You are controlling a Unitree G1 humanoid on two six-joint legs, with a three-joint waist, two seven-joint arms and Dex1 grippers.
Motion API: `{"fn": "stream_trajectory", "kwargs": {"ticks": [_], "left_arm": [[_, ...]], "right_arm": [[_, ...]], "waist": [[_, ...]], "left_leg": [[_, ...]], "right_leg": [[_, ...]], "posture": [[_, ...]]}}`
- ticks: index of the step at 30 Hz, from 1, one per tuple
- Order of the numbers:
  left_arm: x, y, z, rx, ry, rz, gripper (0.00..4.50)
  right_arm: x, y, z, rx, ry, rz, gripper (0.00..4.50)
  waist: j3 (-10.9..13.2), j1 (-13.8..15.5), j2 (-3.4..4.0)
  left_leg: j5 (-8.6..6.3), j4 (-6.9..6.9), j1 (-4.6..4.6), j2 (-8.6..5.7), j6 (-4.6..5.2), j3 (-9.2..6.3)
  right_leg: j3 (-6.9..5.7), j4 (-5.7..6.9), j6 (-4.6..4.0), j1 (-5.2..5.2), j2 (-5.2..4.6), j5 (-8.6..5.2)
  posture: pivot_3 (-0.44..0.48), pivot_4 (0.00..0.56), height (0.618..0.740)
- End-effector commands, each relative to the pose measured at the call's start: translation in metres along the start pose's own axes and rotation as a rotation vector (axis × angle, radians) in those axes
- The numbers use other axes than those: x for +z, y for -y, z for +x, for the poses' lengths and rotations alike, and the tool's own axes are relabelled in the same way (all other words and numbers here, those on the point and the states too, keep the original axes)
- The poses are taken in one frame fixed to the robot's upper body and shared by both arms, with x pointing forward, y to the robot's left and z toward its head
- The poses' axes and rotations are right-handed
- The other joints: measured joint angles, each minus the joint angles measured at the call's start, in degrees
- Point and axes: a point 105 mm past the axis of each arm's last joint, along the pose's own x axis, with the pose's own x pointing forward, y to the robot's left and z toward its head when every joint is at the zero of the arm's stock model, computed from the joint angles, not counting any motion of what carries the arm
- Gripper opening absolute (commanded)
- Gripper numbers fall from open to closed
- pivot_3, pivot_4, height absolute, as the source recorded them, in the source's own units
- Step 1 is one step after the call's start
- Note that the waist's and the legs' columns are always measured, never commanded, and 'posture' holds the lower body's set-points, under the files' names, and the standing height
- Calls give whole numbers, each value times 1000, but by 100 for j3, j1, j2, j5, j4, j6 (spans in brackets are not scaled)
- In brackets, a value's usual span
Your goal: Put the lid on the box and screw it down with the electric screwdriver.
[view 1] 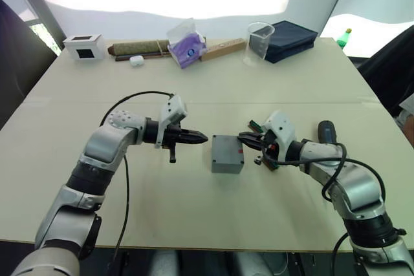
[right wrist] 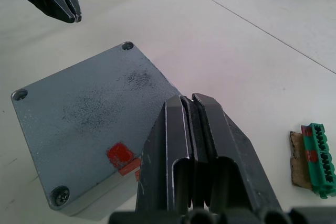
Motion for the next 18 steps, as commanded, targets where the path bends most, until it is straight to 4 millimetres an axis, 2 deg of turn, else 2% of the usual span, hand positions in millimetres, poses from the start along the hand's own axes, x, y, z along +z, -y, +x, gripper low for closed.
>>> {"fn": "stream_trajectory", "kwargs": {"ticks": [1, 10, 11, 12, 14, 15, 18], "left_arm": [[12, 1, -3, 9, 23, 41, 0], [13, 3, -3, 14, 24, 35, 0], [13, 3, -2, 16, 24, 35, 0], [13, 3, -2, 17, 24, 35, 0], [14, 4, -1, 17, 26, 35, 0], [14, 4, -1, 17, 27, 35, 0], [15, 4, -1, 16, 27, 35, 0]], "right_arm": [[8, -2, 2, 11, 23, -23, 97], [3, -5, 2, 30, 9, -12, 97], [2, -5, 1, 33, 4, -10, 712], [1, -6, 1, 35, 0, -9, 930], [2, -5, -1, 32, -5, -7, 1843], [2, -5, -2, 31, -6, -8, 2032], [4, -4, -4, 27, -7, -9, 3329]], "waist": [[0, 0, 0], [0, 0, 0], [0, 0, 0], [0, 0, 0], [0, -2, 0], [0, -2, 0], [0, -2, 0]], "left_leg": [[0, 0, 0, 0, 0, 0], [0, 0, 0, 0, 0, 0], [0, 0, 0, 0, 0, 0], [0, 0, 0, 0, 0, 0], [0, 0, 1, 0, 0, 0], [0, -1, 1, 0, 0, 0], [0, -1, 1, 0, 0, 0]], "right_leg": [[0, 0, 0, 0, 0, 0], [0, 0, 0, 0, 0, 0], [0, 0, 0, 0, 0, 0], [0, 0, 0, 0, 0, 0], [0, 0, 0, 0, 0, 0], [0, 0, 0, 1, 0, 0], [0, 0, 0, 1, 0, 0]], "posture": [[0, 150, 740], [0, 150, 740], [0, 150, 740], [0, 150, 740], [0, 150, 740], [0, 150, 740], [0, 150, 740]]}}
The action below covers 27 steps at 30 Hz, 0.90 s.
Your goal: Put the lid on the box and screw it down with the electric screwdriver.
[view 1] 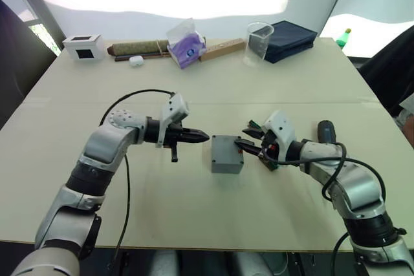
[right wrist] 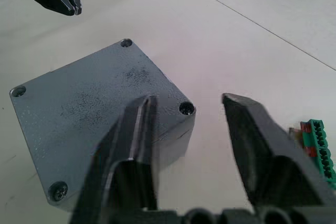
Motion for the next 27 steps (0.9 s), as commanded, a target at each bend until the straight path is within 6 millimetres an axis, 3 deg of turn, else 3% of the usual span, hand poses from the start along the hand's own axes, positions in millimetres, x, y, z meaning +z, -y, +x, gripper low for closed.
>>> {"fn": "stream_trajectory", "kwargs": {"ticks": [1, 3, 4, 11, 16, 23, 27], "left_arm": [[10, 2, -2, -5, 24, 30, 0], [11, 2, -1, -9, 23, 32, 0], [11, 2, -1, -12, 24, 34, 0], [18, 2, 1, -30, 41, 42, 0], [27, 3, 4, -51, 74, 53, 0], [45, 20, 12, -141, 118, 120, 0], [50, 28, 16, -191, 118, 160, 0]], "right_arm": [[6, -4, -4, 16, 10, -12, 3632], [9, -3, -6, 10, 15, -12, 4311], [11, -3, -7, 8, 20, -13, 4416], [33, 1, -21, -20, 69, -22, 4416], [53, 9, -42, -50, 106, -9, 4416], [70, 28, -85, -119, 120, 114, 4416], [60, 47, -114, -229, -5, 177, 4416]], "waist": [[0, 0, 0], [0, 1, 0], [0, 1, 0], [1, 5, -1], [1, 7, -2], [1, 11, -2], [1, 19, -2]], "left_leg": [[0, 0, 0, 0, 0, 0], [0, 0, 0, 0, 0, 0], [0, 0, 0, 0, 0, 0], [0, 0, 0, 0, 0, 1], [0, -1, 0, -1, 1, 0], [-6, -3, 0, -1, 12, 1], [-13, -4, 0, -1, 24, 2]], "right_leg": [[0, 0, 0, 0, 0, 0], [0, 0, 0, 0, 0, 0], [0, 0, 0, 0, 0, 0], [1, 0, 0, 0, 0, 0], [1, -1, 0, 1, 0, 0], [2, -1, 0, 1, 0, 0], [3, -5, 0, 2, 0, 0]], "posture": [[0, 150, 740], [0, 150, 740], [0, 150, 740], [0, 150, 740], [0, 150, 740], [0, 150, 740], [0, 150, 740]]}}
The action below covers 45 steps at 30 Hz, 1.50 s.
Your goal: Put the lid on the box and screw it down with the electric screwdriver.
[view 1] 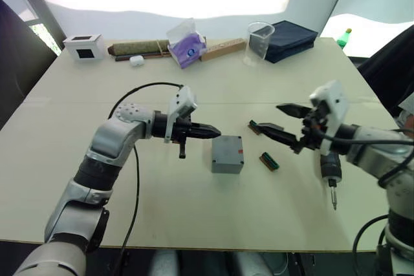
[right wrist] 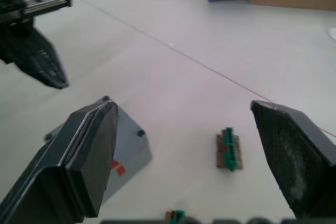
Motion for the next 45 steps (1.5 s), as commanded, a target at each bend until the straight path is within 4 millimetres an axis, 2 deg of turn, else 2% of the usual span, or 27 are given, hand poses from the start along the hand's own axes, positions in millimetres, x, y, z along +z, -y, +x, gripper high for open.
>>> {"fn": "stream_trajectory", "kwargs": {"ticks": [1, 3, 4, 6, 9, 13, 18, 23, 35, 38, 42, 43, 45], "left_arm": [[17, 7, 5, -55, 11, 93, 0], [17, 9, 9, -83, -7, 124, 0], [18, 11, 12, -102, -12, 138, 0], [18, 14, 16, -130, -24, 164, 0], [19, 18, 22, -164, -33, 192, 0], [17, 26, 26, -218, -61, 240, 0], [16, 30, 29, -226, -58, 253, 0], [13, 31, 30, -196, -45, 235, 0], [7, 33, 29, -135, -24, 198, 0], [7, 33, 30, -124, -20, 192, 0], [6, 32, 30, -110, -14, 186, 0], [6, 32, 30, -105, -11, 182, 0], [6, 33, 30, -101, -8, 179, 0]], "right_arm": [[4, 19, -25, -100, -76, 24, 4416], [-4, 39, -38, -209, -184, 77, 4416], [-15, 55, -48, -289, -274, 161, 4416], [-33, 69, -62, -353, -420, 277, 4416], [-48, 70, -74, -314, -565, 377, 4416], [-65, 71, -78, -272, -685, 510, 4416], [-73, 79, -71, -278, -730, 584, 4416], [-78, 82, -55, -264, -765, 597, 4416], [-119, 75, -36, -222, -985, 514, 4416], [-129, 73, -32, -204, -1039, 472, 3647], [-142, 69, -28, -172, -1111, 430, 2387], [-146, 69, -27, -170, -1126, 426, 2157], [-149, 70, -28, -169, -1140, 423, 2082]], "waist": [[0, 0, 0], [0, -1, 0], [0, -2, 0], [0, -3, 0], [2, -5, 2], [3, -37, 1], [4, -18, 1], [4, -14, 1], [5, -18, 0], [2, -28, -20], [-4, -25, -52], [-9, -24, -64], [-29, -26, -107]], "left_leg": [[0, 0, 0, 0, 1, 1], [-1, 0, 0, -1, 2, 2], [-1, -1, 0, -1, 2, 4], [-1, 1, 1, -2, 2, 7], [-2, -6, 3, -1, 4, 14], [-12, -9, 10, 0, 21, 25], [-13, -5, 11, 0, 23, 29], [-13, -9, 11, 0, 23, 28], [-13, -7, 9, 1, 23, 27], [-13, -4, 14, 3, 23, 25], [-13, 1, 16, 3, 23, 24], [-13, 1, 17, 3, 23, 22], [-13, 0, 18, 5, 23, 17]], "right_leg": [[1, -2, 0, 0, 0, 0], [3, -3, 0, 0, 0, 0], [4, -4, 0, 0, 0, 0], [8, -5, 0, 0, -1, 0], [14, -10, 0, -2, -1, 0], [26, -17, 0, -2, 3, 0], [32, -17, 0, -4, 2, 0], [32, -27, 0, -3, 2, 0], [30, -29, 0, -2, 1, 0], [30, -29, 1, 4, 2, 1], [28, -29, 1, 10, 2, 1], [26, -29, 1, 10, 2, 1], [20, -29, 1, 13, 3, 1]], "posture": [[0, 150, 740], [0, 150, 740], [0, 150, 740], [0, 150, 740], [0, 150, 740], [0, 150, 740], [0, 150, 740], [0, 150, 740], [0, 150, 740], [0, 150, 740], [0, 150, 740], [0, 150, 740], [0, 150, 740]]}}
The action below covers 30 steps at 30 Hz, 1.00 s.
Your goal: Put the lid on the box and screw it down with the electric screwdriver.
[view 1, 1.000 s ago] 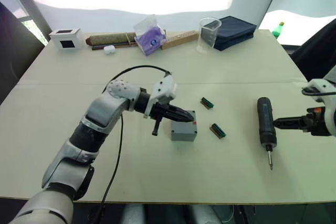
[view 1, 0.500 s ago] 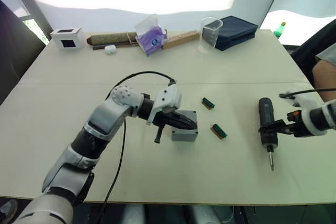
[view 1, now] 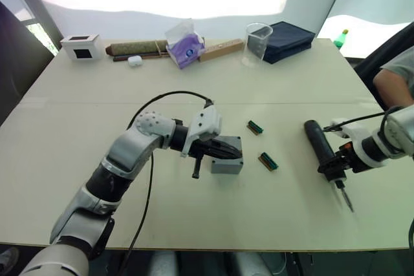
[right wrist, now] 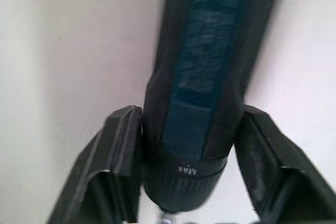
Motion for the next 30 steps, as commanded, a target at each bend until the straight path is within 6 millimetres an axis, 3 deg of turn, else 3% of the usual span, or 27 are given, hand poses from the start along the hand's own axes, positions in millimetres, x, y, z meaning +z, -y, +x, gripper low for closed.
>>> {"fn": "stream_trajectory", "kwargs": {"ticks": [1, 5, 7, 10, 12, 14, 18, 21, 24, 26, 30], "left_arm": [[10, 3, -2, 13, 27, 37, 0], [8, 1, -5, 35, 21, 31, 0], [7, -5, -12, 68, 10, 28, 0], [3, -16, -23, 114, -5, 15, 0], [2, -21, -29, 131, -11, 6, 0], [-1, -25, -34, 139, -21, 1, 0], [-8, -29, -38, 135, -48, -18, 0], [-10, -30, -39, 127, -50, -27, 0], [-13, -34, -36, 104, -69, -29, 0], [-14, -36, -33, 93, -73, -29, 0], [-13, -36, -28, 56, -69, -28, 0]], "right_arm": [[-13, 0, 24, 10, -96, -19, 2082], [-8, 9, 21, -15, -74, -43, 2082], [12, 14, 8, -30, 19, -31, 2082], [58, 14, -31, -52, 248, -42, 2082], [82, 4, -59, -30, 399, -63, 2082], [94, -8, -81, -7, 514, -112, 2082], [115, -42, -131, 51, 909, -202, 2082], [117, -67, -162, 73, 1221, -284, 2082], [102, -115, -179, 247, 1497, -327, 2082], [92, -138, -178, 337, 1583, -343, 2082], [79, -167, -154, 364, 1599, -353, 2082]], "waist": [[-12, 0, -24], [-23, 2, -45], [-20, -15, -50], [-11, -101, -46], [35, -142, 39], [53, -124, 89], [53, -52, 91], [51, 8, 92], [50, 31, 98], [50, 45, 99], [51, 52, 96]], "left_leg": [[0, 0, 2, 1, 0, 0], [-1, 3, 16, 1, 1, -3], [-3, 5, 22, 1, 4, -3], [-4, 9, 39, 0, 6, -1], [-4, 16, 33, -5, 6, 6], [-3, 16, 0, -15, 4, 10], [19, -9, -19, -9, -32, 5], [16, -18, -26, 1, -27, 4], [16, -7, -71, 4, -27, -1], [18, -6, -85, 3, -30, -1], [31, -5, -100, -4, -54, -6]], "right_leg": [[0, 0, 0, 3, 0, 0], [-4, -12, 0, 29, -1, 0], [-4, -21, 0, 41, -1, 1], [-2, -31, 0, 63, -2, 1], [7, -31, 12, 57, -6, 9], [14, -17, 31, 16, -13, 19], [5, -10, -3, -38, -8, 1], [-6, -21, -21, -40, -2, -9], [-21, -16, -24, -72, -4, -11], [-30, -2, -24, -86, -10, -11], [-43, 39, -20, -93, -20, -10]], "posture": [[0, 150, 740], [0, 150, 740], [0, 150, 740], [0, 150, 740], [0, 150, 740], [0, 150, 740], [0, 150, 740], [0, 150, 740], [0, 150, 740], [0, 150, 740], [0, 150, 740]]}}
